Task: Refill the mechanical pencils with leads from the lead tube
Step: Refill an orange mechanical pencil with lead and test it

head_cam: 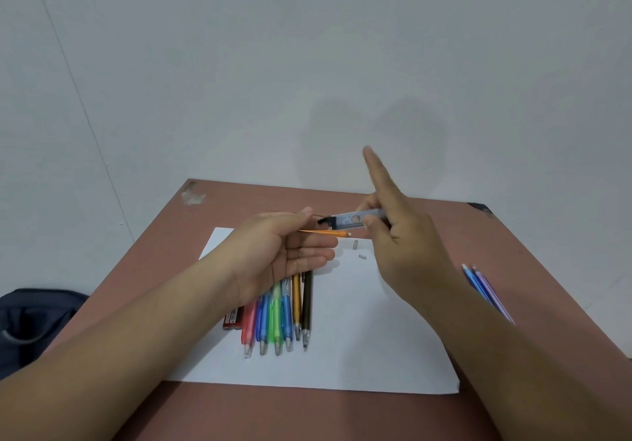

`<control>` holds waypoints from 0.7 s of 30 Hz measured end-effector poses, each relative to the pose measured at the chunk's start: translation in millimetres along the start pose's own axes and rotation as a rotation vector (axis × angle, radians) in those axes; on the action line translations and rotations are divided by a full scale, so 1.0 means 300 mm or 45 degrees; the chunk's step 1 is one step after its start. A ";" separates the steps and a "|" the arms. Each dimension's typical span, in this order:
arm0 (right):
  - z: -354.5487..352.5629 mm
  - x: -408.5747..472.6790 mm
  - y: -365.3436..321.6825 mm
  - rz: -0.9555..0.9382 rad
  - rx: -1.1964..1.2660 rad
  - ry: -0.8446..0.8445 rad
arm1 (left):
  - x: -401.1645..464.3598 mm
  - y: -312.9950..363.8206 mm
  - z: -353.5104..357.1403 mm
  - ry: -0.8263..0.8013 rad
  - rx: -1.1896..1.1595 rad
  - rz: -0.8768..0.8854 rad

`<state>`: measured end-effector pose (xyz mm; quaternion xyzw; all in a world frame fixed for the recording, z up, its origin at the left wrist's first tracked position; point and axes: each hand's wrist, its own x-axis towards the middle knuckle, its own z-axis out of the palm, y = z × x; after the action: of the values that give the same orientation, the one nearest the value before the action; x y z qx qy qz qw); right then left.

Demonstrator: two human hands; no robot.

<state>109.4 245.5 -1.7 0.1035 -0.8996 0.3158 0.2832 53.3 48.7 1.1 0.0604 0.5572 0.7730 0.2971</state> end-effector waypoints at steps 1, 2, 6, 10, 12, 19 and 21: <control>0.003 -0.002 -0.002 -0.029 -0.019 0.006 | 0.000 0.000 0.002 0.000 0.007 0.000; 0.003 -0.006 -0.001 -0.070 -0.051 0.013 | 0.000 0.000 0.002 -0.001 0.014 0.001; 0.002 -0.004 0.008 -0.003 -0.024 -0.005 | 0.001 0.000 0.000 0.006 0.007 0.001; 0.003 -0.009 0.004 -0.029 -0.035 -0.012 | 0.002 -0.001 -0.001 0.003 0.014 -0.003; 0.006 -0.003 0.006 0.028 -0.022 -0.023 | 0.002 -0.001 -0.002 0.011 0.005 -0.002; 0.006 -0.006 0.006 0.026 -0.002 -0.019 | 0.002 0.000 -0.002 0.006 -0.005 -0.004; 0.010 -0.008 0.006 -0.013 -0.008 -0.020 | 0.002 0.000 -0.001 0.004 -0.003 -0.002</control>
<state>109.4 245.1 -6.0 0.1100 -0.9023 0.3108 0.2780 52.7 48.6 0.9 0.0585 0.5569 0.7734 0.2971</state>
